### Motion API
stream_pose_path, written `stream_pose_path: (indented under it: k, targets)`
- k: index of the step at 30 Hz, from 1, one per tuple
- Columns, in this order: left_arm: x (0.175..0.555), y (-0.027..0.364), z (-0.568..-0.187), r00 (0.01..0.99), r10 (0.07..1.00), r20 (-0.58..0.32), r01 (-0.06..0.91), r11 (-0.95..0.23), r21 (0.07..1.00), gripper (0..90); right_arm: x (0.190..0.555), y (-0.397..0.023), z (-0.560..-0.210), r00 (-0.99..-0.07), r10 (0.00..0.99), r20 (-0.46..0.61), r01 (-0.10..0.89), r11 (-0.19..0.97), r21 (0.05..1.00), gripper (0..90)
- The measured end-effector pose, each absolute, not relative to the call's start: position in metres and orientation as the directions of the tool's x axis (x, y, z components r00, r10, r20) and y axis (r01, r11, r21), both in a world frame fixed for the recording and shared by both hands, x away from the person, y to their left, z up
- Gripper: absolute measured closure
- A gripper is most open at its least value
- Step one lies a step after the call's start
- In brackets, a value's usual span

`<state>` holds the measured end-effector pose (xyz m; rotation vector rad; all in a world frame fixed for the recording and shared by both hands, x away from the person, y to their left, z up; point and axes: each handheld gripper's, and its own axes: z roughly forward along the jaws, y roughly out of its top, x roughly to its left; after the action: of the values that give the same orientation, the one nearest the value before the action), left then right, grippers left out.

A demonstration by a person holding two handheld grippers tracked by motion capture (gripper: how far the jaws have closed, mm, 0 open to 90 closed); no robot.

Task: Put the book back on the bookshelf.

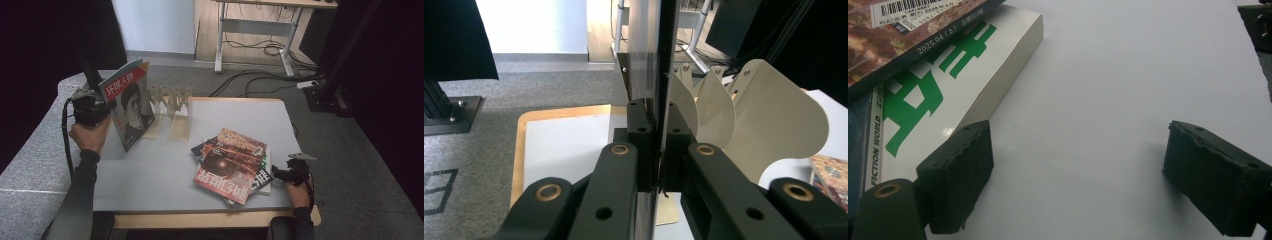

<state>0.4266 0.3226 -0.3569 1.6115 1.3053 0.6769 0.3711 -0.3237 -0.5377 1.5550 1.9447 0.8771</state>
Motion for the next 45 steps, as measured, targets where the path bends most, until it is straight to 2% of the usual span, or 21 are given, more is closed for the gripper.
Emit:
stream_pose_path:
  k: [12, 14, 23, 25, 29, 34, 45]
  targets:
    - [0.423, 0.322, -0.359, 0.344, 0.934, -0.098, 0.514, -0.1, 0.852, 83.7, 0.371, -0.324, -0.538, -0.226, 0.974, 0.012, 0.654, 0.143, 0.743, 12.1]
    - [0.423, 0.319, -0.357, 0.354, 0.931, -0.094, 0.519, -0.111, 0.847, 80.7, 0.371, -0.324, -0.538, -0.226, 0.974, 0.012, 0.654, 0.143, 0.743, 12.1]
    - [0.423, 0.318, -0.345, 0.323, 0.943, -0.087, 0.525, -0.102, 0.845, 75.1, 0.371, -0.324, -0.538, -0.226, 0.974, 0.013, 0.655, 0.142, 0.742, 12.1]
    - [0.424, 0.318, -0.34, 0.314, 0.945, -0.089, 0.536, -0.099, 0.838, 75.2, 0.371, -0.324, -0.538, -0.226, 0.974, 0.013, 0.655, 0.142, 0.742, 12.1]
    - [0.429, 0.316, -0.339, 0.301, 0.949, -0.096, 0.579, -0.102, 0.809, 82.3, 0.371, -0.324, -0.538, -0.226, 0.974, 0.013, 0.655, 0.142, 0.742, 12.1]
    - [0.428, 0.317, -0.342, 0.296, 0.943, -0.154, 0.546, -0.034, 0.837, 86.6, 0.371, -0.324, -0.538, -0.226, 0.974, 0.013, 0.655, 0.142, 0.742, 12.1]
    - [0.426, 0.314, -0.338, 0.282, 0.951, -0.128, 0.443, -0.011, 0.896, 87.2, 0.371, -0.324, -0.538, -0.226, 0.974, 0.013, 0.655, 0.142, 0.743, 12.1]
